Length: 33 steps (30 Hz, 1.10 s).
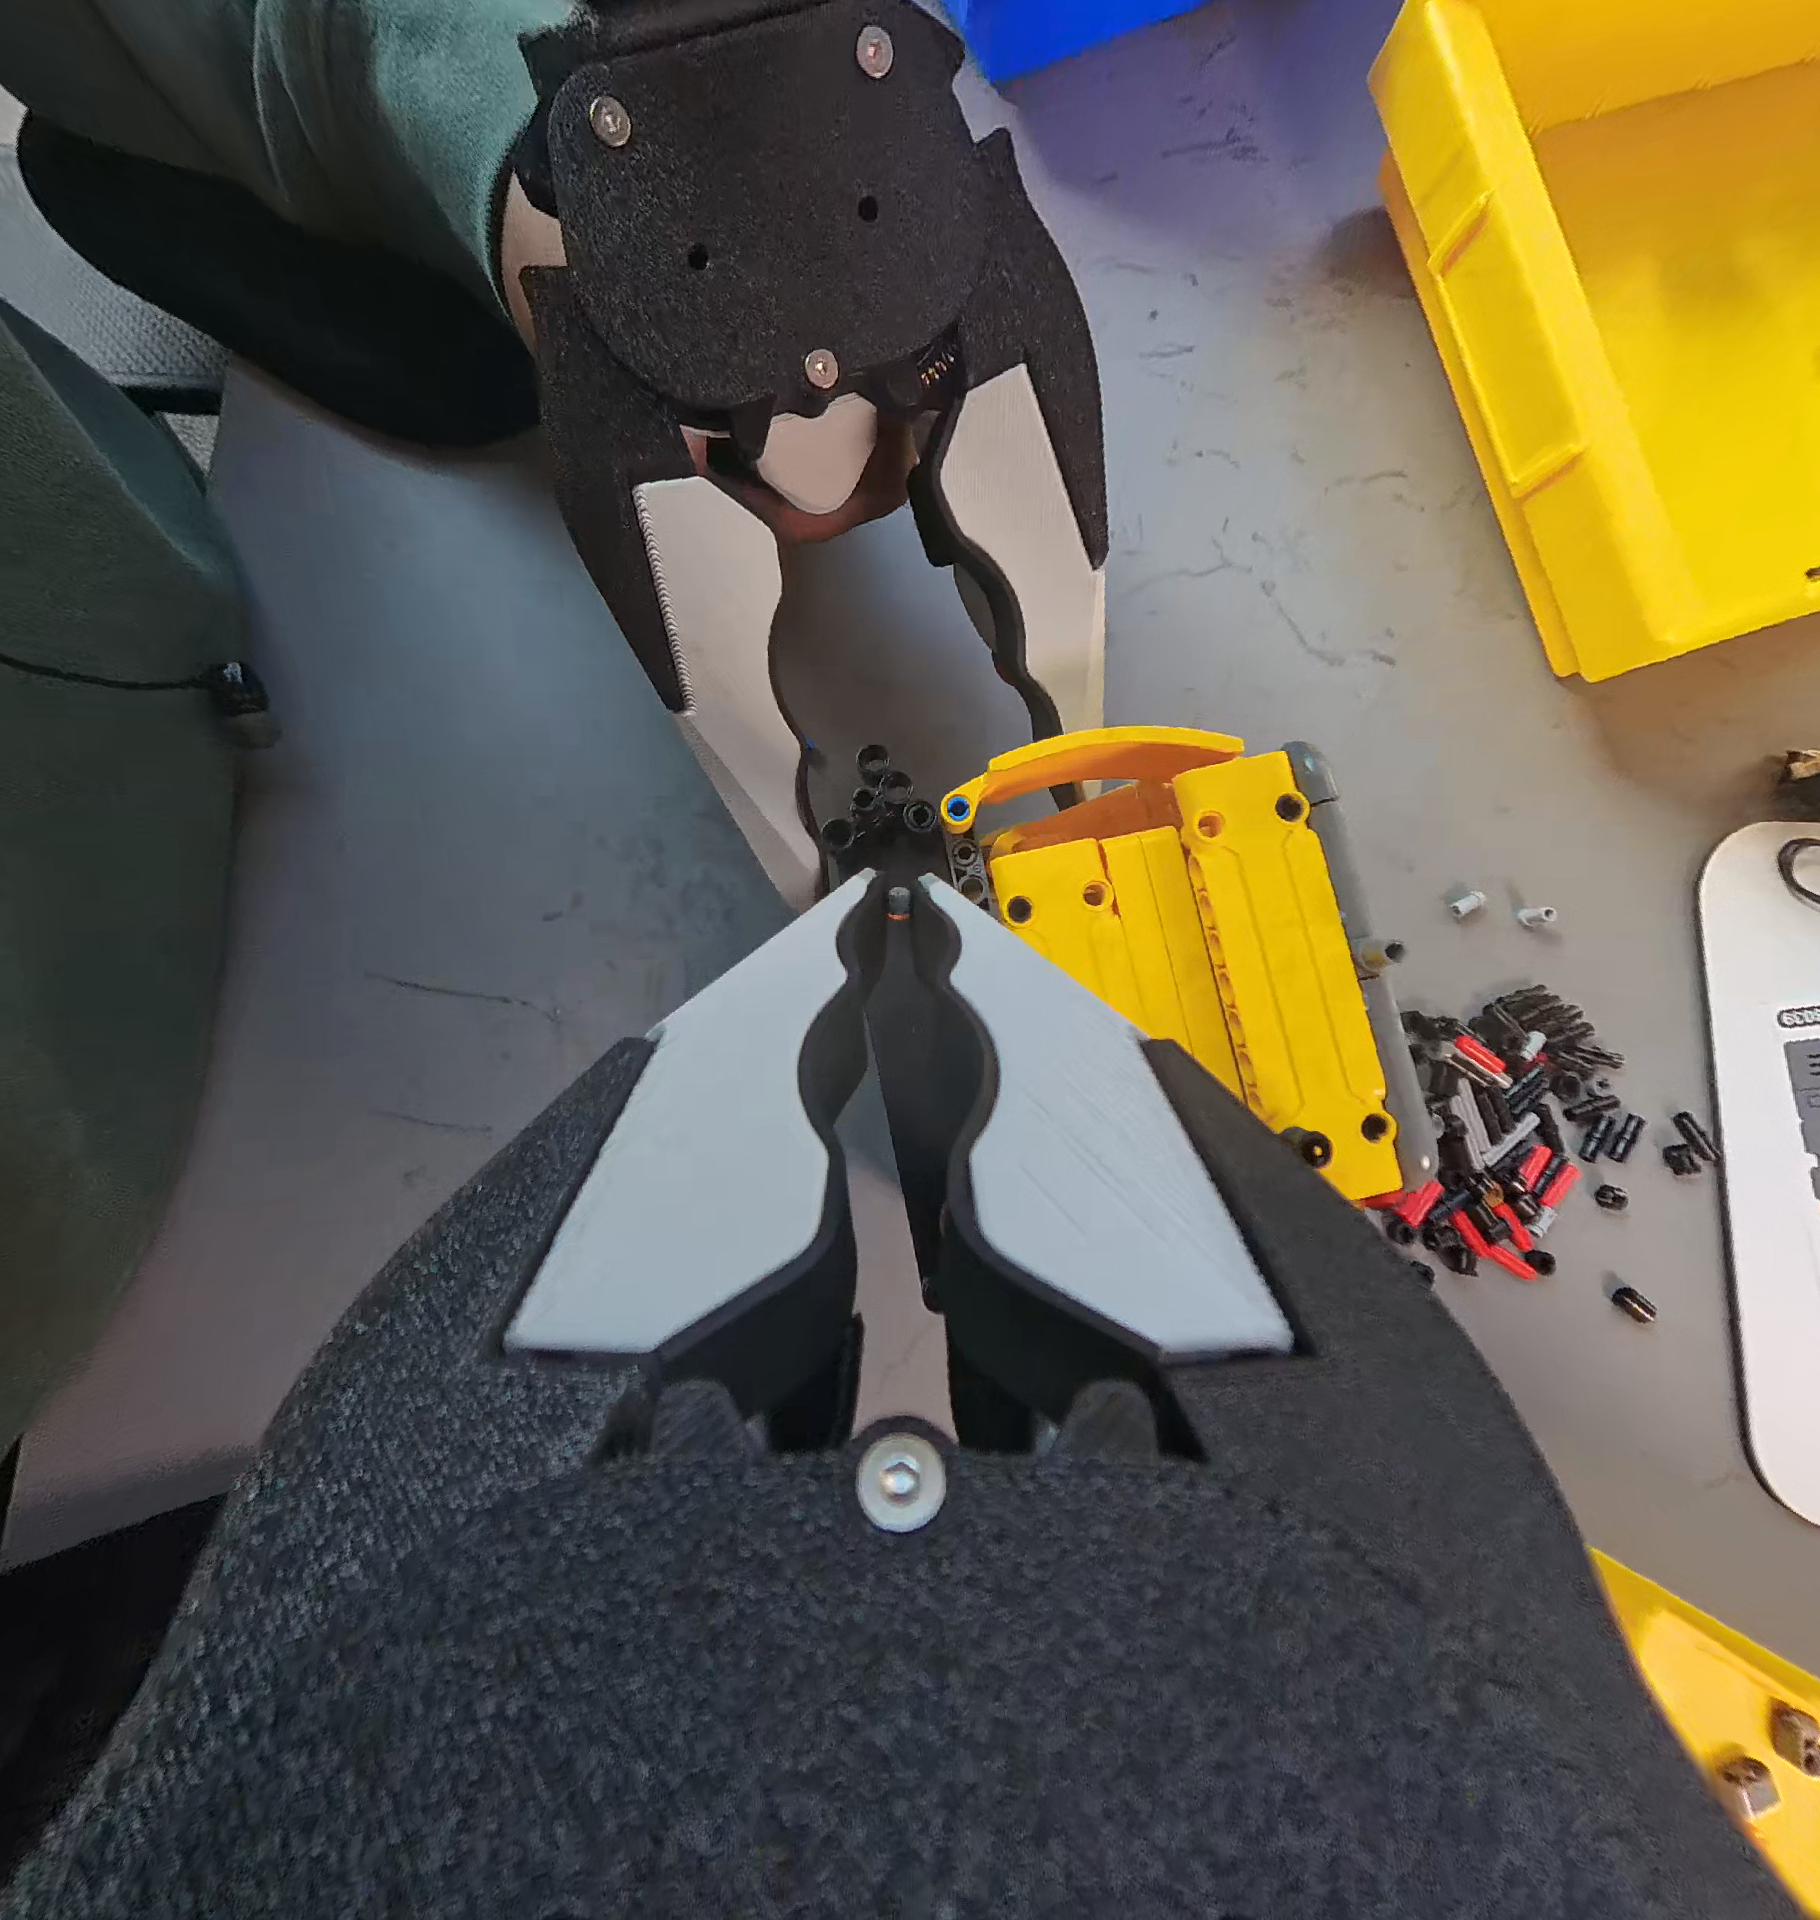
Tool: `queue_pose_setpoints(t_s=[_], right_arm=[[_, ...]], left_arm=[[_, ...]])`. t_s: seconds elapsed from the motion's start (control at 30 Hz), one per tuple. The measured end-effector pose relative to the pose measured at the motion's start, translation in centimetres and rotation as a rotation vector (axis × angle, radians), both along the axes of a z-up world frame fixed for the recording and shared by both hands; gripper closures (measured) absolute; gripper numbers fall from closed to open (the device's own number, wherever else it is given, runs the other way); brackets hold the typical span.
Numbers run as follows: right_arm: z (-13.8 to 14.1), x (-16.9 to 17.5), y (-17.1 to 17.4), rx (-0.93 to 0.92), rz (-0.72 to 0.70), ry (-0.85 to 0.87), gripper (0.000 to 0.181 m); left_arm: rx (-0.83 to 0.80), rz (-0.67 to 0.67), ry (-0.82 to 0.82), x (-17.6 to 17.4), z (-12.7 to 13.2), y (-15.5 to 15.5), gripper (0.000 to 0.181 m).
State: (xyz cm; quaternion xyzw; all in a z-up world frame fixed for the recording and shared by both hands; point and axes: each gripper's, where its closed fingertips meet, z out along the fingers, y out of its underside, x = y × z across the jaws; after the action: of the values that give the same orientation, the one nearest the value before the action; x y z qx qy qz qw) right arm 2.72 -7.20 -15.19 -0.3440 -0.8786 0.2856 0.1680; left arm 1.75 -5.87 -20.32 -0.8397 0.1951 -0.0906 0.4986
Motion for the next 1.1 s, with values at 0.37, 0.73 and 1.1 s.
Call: queue_pose_setpoints(t_s=[0.37,0.73,1.1], right_arm=[[-0.2,0.2,0.3,0.247,0.285,-0.14,0.178],[-0.9,0.2,-0.5,0.379,0.439,-0.26,0.179],[-0.5,-0.4,0.4,0.452,0.381,-0.194,0.178]], left_arm=[[-0.016,-0.04,0.029,0.6,-0.5,-0.1,0.139],[-0.022,-0.046,0.058,0.5,-0.8,-0.3,0.136],[-0.032,-0.027,-0.004,0.1,-0.1,0.3,0.146]])
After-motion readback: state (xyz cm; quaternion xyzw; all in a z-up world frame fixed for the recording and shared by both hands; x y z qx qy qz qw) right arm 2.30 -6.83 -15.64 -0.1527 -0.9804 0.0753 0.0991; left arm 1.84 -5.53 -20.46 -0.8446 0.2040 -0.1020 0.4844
